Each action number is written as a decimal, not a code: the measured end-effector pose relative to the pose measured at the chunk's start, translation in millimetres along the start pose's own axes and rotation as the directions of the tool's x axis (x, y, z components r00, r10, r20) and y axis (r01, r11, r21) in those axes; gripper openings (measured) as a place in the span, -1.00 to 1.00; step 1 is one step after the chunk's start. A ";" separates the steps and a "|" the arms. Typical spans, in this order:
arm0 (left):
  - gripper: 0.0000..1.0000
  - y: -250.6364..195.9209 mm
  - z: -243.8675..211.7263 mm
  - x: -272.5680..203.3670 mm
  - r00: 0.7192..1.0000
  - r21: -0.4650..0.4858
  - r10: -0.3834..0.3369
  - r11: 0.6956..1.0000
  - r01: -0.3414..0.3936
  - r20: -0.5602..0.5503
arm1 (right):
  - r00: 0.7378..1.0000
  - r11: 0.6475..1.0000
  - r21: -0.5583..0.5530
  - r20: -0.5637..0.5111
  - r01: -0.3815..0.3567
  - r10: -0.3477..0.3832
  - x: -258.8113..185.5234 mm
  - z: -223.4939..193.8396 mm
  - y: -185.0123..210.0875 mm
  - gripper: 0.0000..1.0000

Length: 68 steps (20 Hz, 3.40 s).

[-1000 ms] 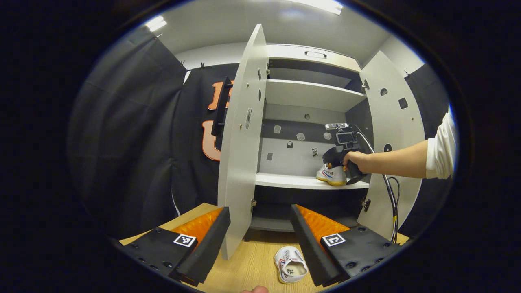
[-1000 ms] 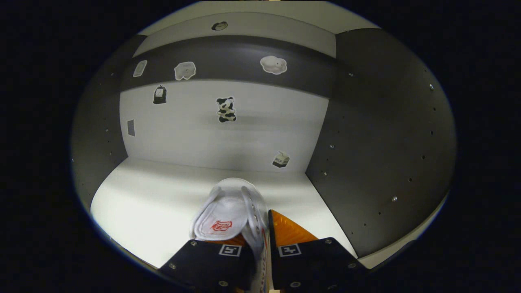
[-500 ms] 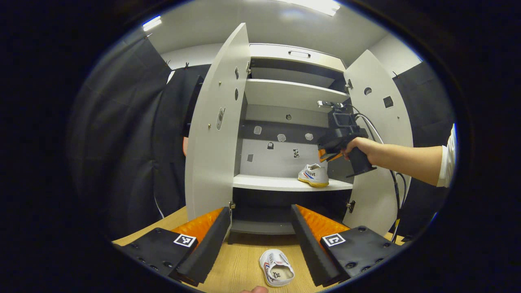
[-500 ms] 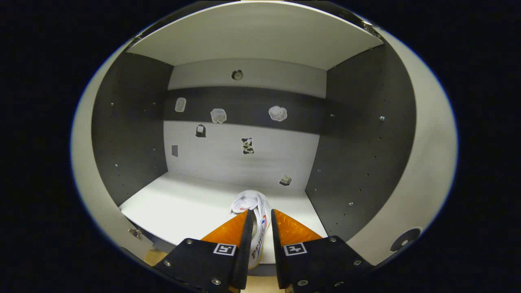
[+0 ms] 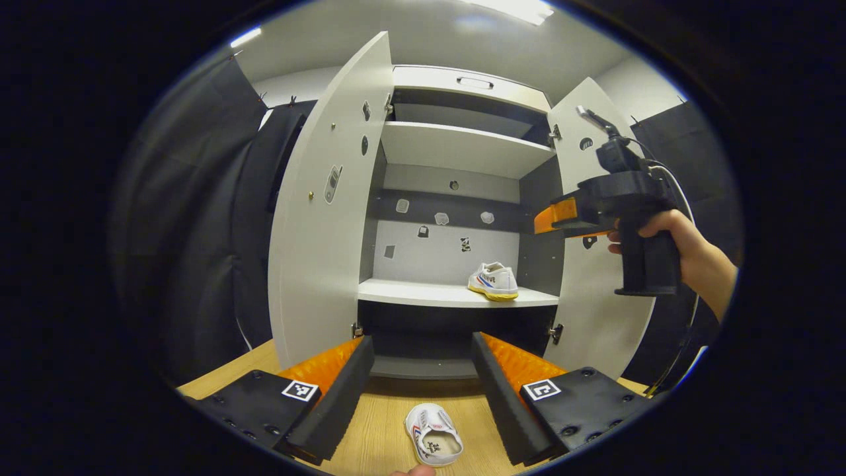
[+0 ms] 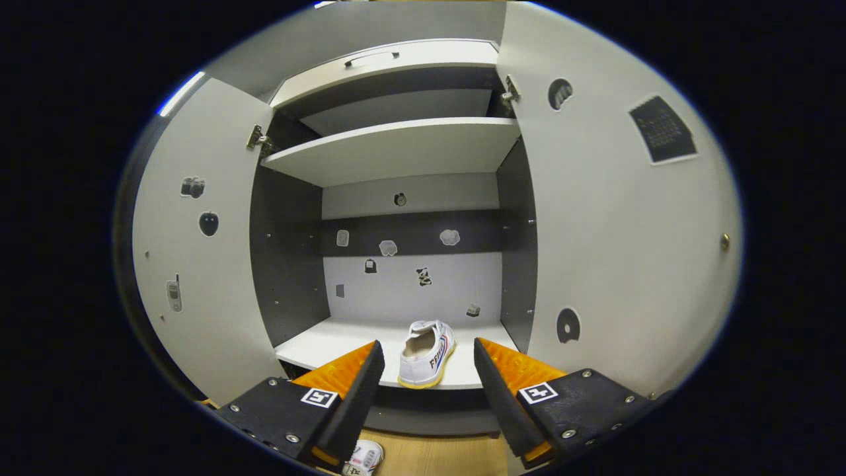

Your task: Grab one shoe with the right hand and put it into the shoe cabinet, grab the other shoe with the left hand and put it into the shoe cabinet; then close the right door with the right hand and the left door with the left hand.

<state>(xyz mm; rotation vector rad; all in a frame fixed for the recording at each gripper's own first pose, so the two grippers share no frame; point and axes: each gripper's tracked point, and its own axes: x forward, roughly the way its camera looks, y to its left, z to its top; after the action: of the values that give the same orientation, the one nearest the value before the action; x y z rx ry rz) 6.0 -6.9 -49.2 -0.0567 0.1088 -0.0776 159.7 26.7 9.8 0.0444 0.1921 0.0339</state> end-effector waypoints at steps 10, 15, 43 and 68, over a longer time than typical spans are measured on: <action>0.93 -3.5 -60.3 0.0 0.989 0.013 0.026 1.000 -0.025 -0.148 | 0.990 0.994 -0.027 0.102 0.105 -0.102 -124.7 -119.3 -50.0 0.84; 0.93 -7.0 -113.8 7.9 0.959 0.021 0.003 1.000 0.003 -0.283 | 0.989 0.990 -0.095 0.110 0.106 -0.096 -146.2 -131.5 -49.0 0.84; 0.82 26.1 -340.5 104.8 0.776 -0.013 0.005 1.000 -0.016 -0.631 | 0.991 0.988 -0.079 0.035 0.131 -0.129 -145.5 -144.3 -67.5 0.84; -0.81 -11.8 50.4 238.2 0.980 -0.005 0.036 0.999 -0.037 -0.194 | 0.996 0.996 -0.079 0.081 0.028 -0.021 -145.9 -128.2 -41.1 0.84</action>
<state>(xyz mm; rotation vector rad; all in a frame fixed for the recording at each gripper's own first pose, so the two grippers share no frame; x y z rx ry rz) 246.7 -35.2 -23.8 -0.0560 0.3050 -0.0459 -6.7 -14.6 -90.2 -0.0365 0.1107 0.0154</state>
